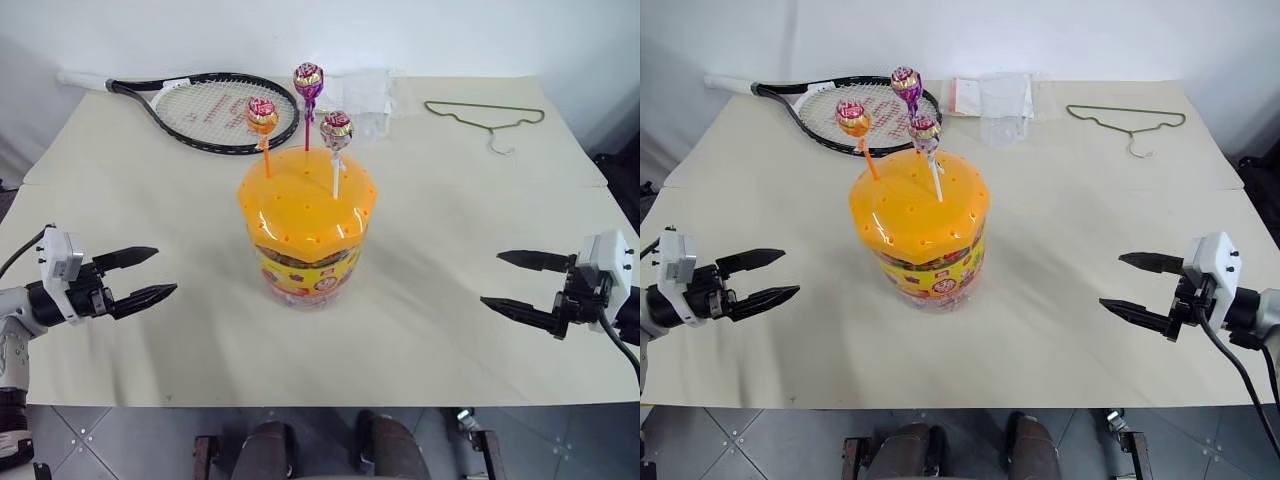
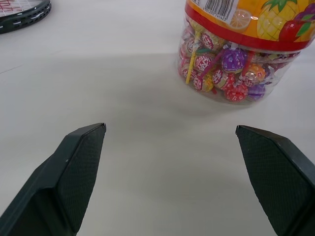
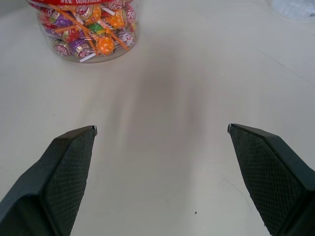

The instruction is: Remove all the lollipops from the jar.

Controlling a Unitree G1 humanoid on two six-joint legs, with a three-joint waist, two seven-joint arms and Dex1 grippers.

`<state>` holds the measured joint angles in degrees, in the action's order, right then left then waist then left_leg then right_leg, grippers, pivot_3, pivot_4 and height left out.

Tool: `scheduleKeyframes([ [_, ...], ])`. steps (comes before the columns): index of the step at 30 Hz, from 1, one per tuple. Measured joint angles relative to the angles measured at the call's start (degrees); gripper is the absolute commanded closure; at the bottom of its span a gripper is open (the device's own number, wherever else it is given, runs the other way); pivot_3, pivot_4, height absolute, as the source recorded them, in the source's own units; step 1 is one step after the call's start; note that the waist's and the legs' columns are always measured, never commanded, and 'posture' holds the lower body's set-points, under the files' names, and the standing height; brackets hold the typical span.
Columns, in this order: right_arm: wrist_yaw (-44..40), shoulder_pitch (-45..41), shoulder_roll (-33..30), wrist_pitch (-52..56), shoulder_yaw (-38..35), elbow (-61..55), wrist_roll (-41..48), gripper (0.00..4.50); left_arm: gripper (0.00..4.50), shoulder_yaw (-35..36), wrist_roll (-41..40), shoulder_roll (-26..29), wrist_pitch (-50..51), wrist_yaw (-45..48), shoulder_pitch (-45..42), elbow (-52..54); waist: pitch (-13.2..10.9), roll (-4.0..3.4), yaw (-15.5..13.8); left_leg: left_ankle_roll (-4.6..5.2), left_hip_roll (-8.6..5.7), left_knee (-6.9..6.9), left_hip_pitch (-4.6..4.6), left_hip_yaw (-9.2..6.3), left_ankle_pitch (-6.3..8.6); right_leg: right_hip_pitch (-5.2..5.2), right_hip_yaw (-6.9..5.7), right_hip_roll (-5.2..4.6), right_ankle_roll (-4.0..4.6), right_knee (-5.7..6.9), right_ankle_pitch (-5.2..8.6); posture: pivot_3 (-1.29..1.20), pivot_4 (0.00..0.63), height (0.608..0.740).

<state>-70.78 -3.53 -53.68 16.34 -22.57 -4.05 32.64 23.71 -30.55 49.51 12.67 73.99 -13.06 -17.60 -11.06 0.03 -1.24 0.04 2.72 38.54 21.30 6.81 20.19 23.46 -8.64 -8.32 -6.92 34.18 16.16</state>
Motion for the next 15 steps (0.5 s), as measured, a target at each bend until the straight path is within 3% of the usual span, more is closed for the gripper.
scheduleKeyframes([
  [15, -1.0, -1.2, 0.0, 1.6, -0.1, -1.1, 1.3, 0.03, 0.00, 0.7, -2.2, 2.9, 10.2, -6.3, -0.1, 6.0, 0.0, 0.00, 0.1, 0.04, 0.02, 0.54, -0.03, 0.01, 0.02, 0.05, 0.27, 0.00, 0.01, 0.61, 0.00, 0.00, 0.150, 0.740],
])
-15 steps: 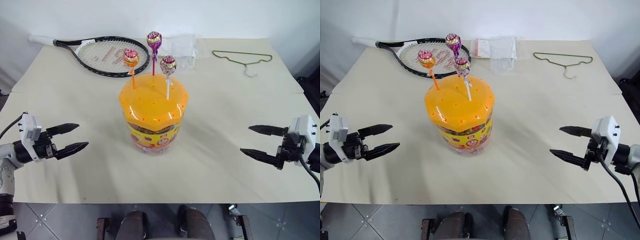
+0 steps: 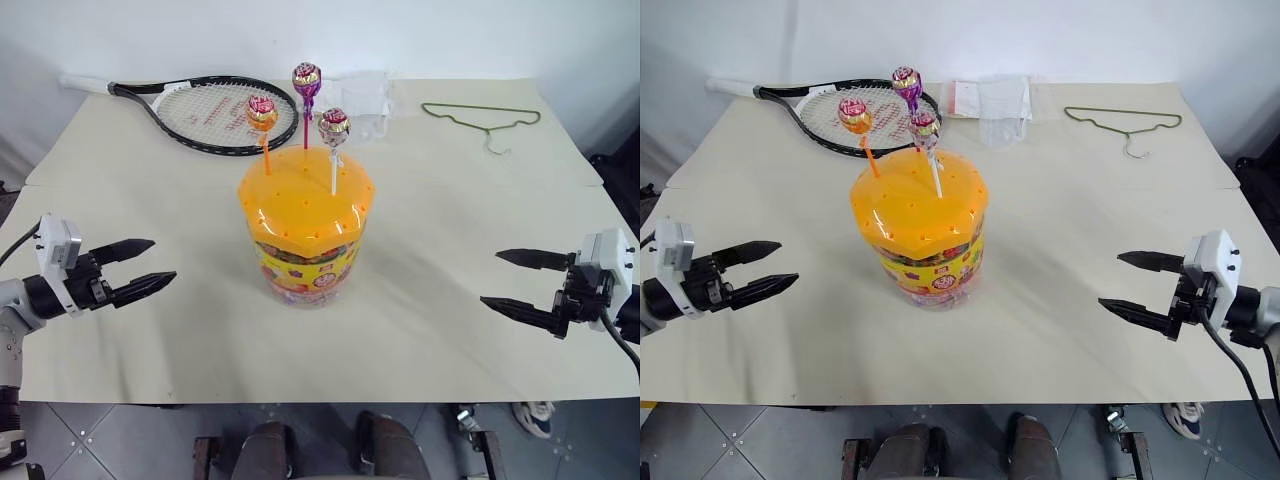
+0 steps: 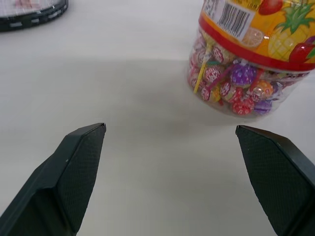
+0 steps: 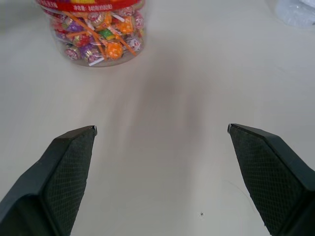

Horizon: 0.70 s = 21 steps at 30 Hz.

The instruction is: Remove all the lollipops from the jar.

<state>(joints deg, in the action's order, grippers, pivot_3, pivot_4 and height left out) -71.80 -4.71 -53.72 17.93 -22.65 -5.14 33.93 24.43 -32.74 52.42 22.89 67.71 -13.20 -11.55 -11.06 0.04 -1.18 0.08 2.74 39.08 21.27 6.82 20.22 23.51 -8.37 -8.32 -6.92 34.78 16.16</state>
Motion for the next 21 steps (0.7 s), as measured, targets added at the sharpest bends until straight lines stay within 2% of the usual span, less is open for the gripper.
scheduleKeyframes([
  [9, 0.4, -3.7, -1.7, 6.2, -3.8, -7.1, 8.0, 0.03, 0.00, -0.8, -5.2, 3.1, 3.5, 5.0, -10.3, 5.3, 0.0, 0.00, -0.1, 0.00, -0.02, 0.06, 0.00, 0.04, 0.00, 0.03, 0.08, 0.01, 0.00, 0.08, 0.00, 0.00, 0.150, 0.740],
  [14, 3.4, -6.1, -1.8, 11.0, -5.1, -13.0, 14.1, 0.03, 0.00, -4.7, -6.5, 3.0, 4.6, 7.4, -20.7, 6.3, 0.0, 0.03, -0.2, 0.01, -0.02, 0.12, 0.02, 0.05, 0.00, 0.04, 0.10, 0.03, 0.00, 0.11, 0.00, 0.00, 0.150, 0.740],
  [17, 6.3, -7.6, -1.6, 13.4, -5.2, -16.2, 17.8, 0.03, 0.00, -7.4, -6.7, 2.2, 4.8, 8.9, -27.6, 6.0, 0.0, 0.04, -0.2, 0.01, -0.04, 0.14, 0.00, 0.07, 0.00, 0.04, 0.13, 0.03, 0.00, 0.14, 0.00, 0.00, 0.150, 0.740],
  [21, 11.7, -10.7, -0.4, 16.3, -5.5, -19.3, 23.8, 0.03, 0.00, -11.3, -6.8, -1.6, 4.8, 10.8, -34.8, 3.5, 0.0, 0.07, -0.2, 0.01, -0.04, 0.17, 0.01, 0.06, 0.00, 0.04, 0.13, 0.06, 0.00, 0.19, 0.00, 0.00, 0.150, 0.740],
])
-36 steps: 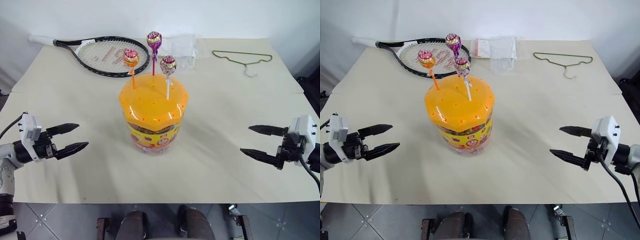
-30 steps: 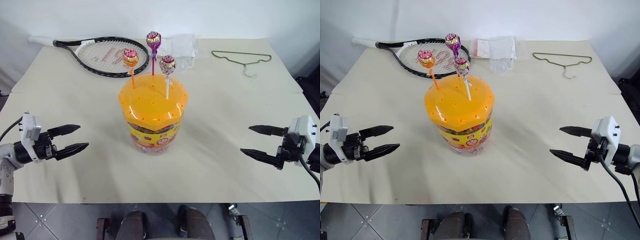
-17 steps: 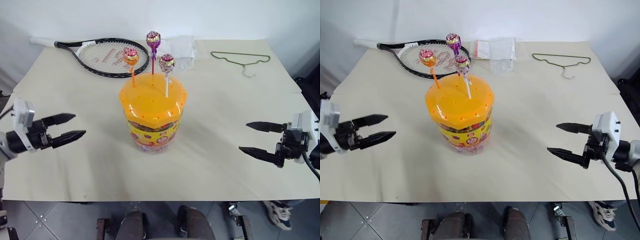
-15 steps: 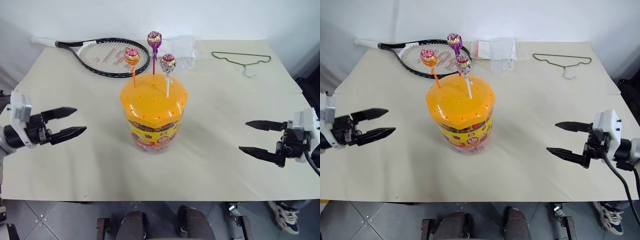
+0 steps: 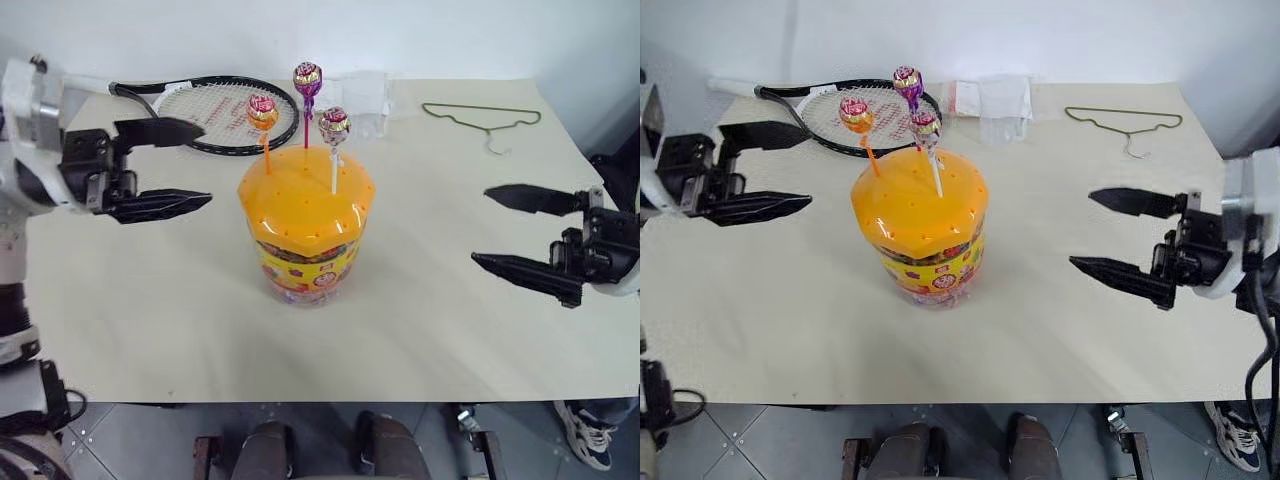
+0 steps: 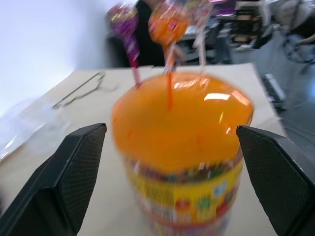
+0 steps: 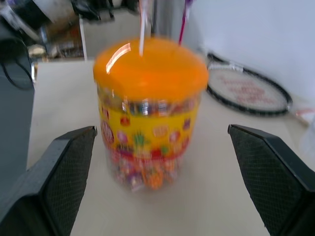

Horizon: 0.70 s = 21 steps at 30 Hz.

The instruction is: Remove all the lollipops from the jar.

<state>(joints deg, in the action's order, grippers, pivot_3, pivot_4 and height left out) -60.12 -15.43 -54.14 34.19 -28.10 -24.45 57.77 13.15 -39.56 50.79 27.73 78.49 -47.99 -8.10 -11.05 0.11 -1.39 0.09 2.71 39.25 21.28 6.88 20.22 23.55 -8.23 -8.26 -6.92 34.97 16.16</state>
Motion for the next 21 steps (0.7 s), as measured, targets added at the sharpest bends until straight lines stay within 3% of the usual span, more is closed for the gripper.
scheduleKeyframes([
  [10, 4.9, -2.1, 1.7, 0.7, 0.8, -2.3, 2.0, 0.03, 0.00, -5.2, 0.7, -10.0, -0.7, 2.4, -9.3, -8.0, 0.0, 0.15, -0.1, 0.03, 0.00, 0.28, 0.09, -0.02, 0.01, 0.00, 0.03, 0.01, -0.01, 0.07, -0.01, 0.00, 0.150, 0.740],
  [14, 6.4, -2.5, 2.1, 0.7, 0.9, -2.9, 2.4, 0.00, 0.81, -7.1, 1.9, -13.0, -1.6, 3.1, -10.4, -11.3, -0.1, 0.21, 0.0, 0.11, 0.00, 0.45, 0.19, -0.03, 0.05, 0.01, 0.03, 0.01, -0.05, 0.09, -0.03, 0.00, 0.150, 0.740],
  [21, 7.0, -0.7, 2.1, 0.6, -0.5, -4.4, 2.5, 0.00, 2.97, -7.5, 2.0, -13.6, -1.2, 4.2, -12.3, -12.8, -0.1, 0.23, 0.0, 0.12, 0.01, 0.50, 0.20, -0.02, 0.06, 0.02, 0.05, 0.01, -0.05, 0.11, -0.03, 0.00, 0.150, 0.740],
])
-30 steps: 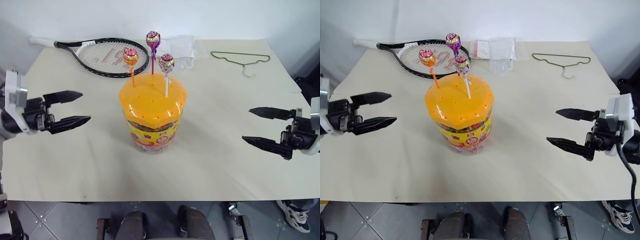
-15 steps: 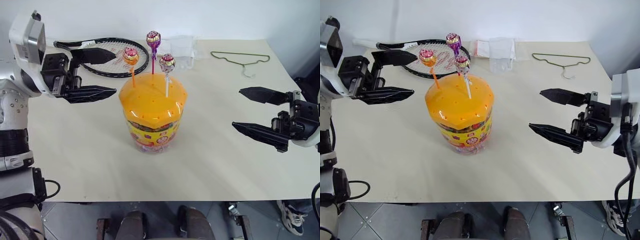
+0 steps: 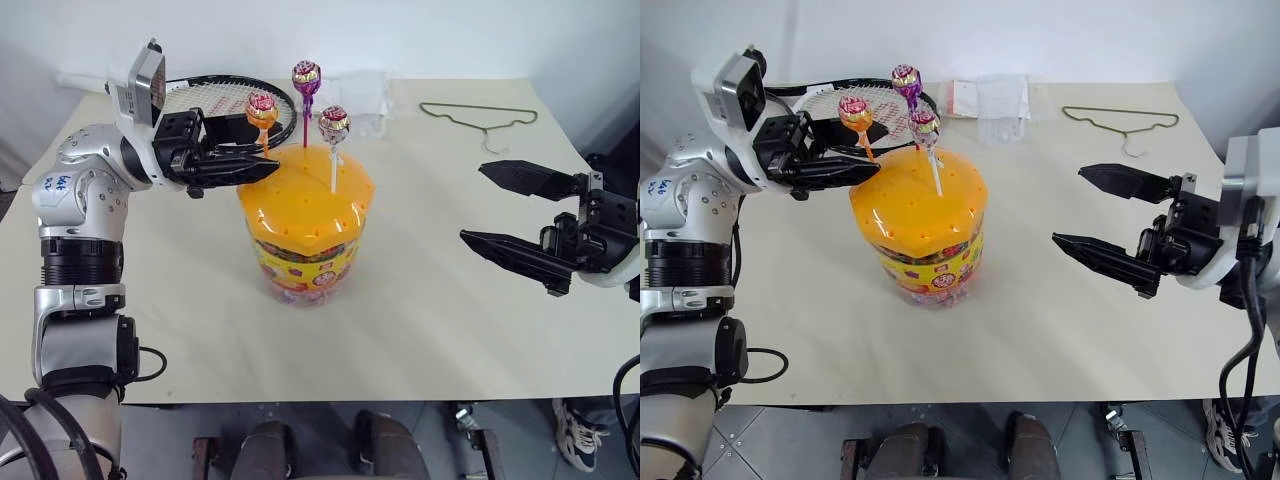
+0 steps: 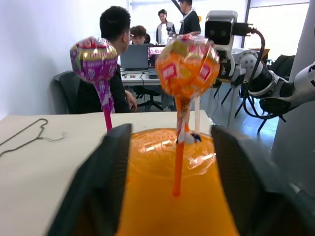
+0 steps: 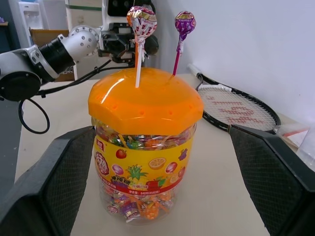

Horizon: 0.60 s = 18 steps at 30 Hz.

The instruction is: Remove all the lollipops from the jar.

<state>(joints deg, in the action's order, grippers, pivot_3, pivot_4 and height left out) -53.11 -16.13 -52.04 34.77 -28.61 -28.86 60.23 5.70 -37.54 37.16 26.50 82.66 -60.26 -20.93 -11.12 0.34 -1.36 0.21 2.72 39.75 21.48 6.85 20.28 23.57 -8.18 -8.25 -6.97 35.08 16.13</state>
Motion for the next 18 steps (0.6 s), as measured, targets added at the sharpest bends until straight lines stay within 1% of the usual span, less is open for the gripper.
scheduleKeyframes([
  [4, 0.1, 0.6, 0.0, -0.7, -1.3, -0.3, 0.0, 0.00, 4.26, 0.1, -0.1, -0.8, 0.4, 0.0, -0.6, -0.1, 0.0, 0.02, -0.2, 0.05, 0.00, 0.15, 0.06, -0.03, 0.03, -0.01, 0.00, 0.00, -0.04, 0.02, -0.02, 0.00, 0.150, 0.740],
  [5, 0.1, 0.7, 0.0, -0.8, -1.3, -0.3, 0.0, 0.00, 4.47, 0.1, -0.1, -1.0, 0.4, 0.0, -1.1, -0.2, 0.0, 0.05, -0.2, 0.06, 0.00, 0.19, 0.08, -0.04, 0.03, -0.01, 0.01, 0.00, -0.06, 0.03, -0.03, 0.00, 0.150, 0.740],
  [13, -0.8, -0.8, -0.4, -1.2, -1.2, 0.7, -0.8, 0.00, 4.47, 1.2, -0.4, -2.2, 0.9, -0.8, -6.9, -0.2, 0.0, 0.06, -0.1, 0.07, 0.00, 0.24, 0.10, -0.02, 0.04, -0.01, 0.04, 0.00, -0.09, 0.05, -0.05, 0.00, 0.150, 0.740],
  [15, -1.3, -1.8, -0.6, -1.4, -1.1, 1.4, -1.1, 0.00, 4.47, 1.3, -0.4, -2.6, 0.9, -2.4, -7.6, -0.2, 0.0, 0.06, -0.1, 0.08, 0.00, 0.25, 0.10, -0.03, 0.04, -0.01, 0.04, 0.00, -0.09, 0.06, -0.05, 0.00, 0.150, 0.740],
  [18, -2.4, -3.2, -1.2, -2.1, -0.9, 2.9, -1.8, 0.00, 4.47, 2.8, -0.3, -2.3, 1.5, -7.2, -9.2, -0.1, 0.0, 0.07, 0.0, 0.08, 0.00, 0.24, 0.10, -0.03, 0.04, 0.00, 0.06, 0.00, -0.09, 0.06, -0.05, 0.00, 0.150, 0.740],
])
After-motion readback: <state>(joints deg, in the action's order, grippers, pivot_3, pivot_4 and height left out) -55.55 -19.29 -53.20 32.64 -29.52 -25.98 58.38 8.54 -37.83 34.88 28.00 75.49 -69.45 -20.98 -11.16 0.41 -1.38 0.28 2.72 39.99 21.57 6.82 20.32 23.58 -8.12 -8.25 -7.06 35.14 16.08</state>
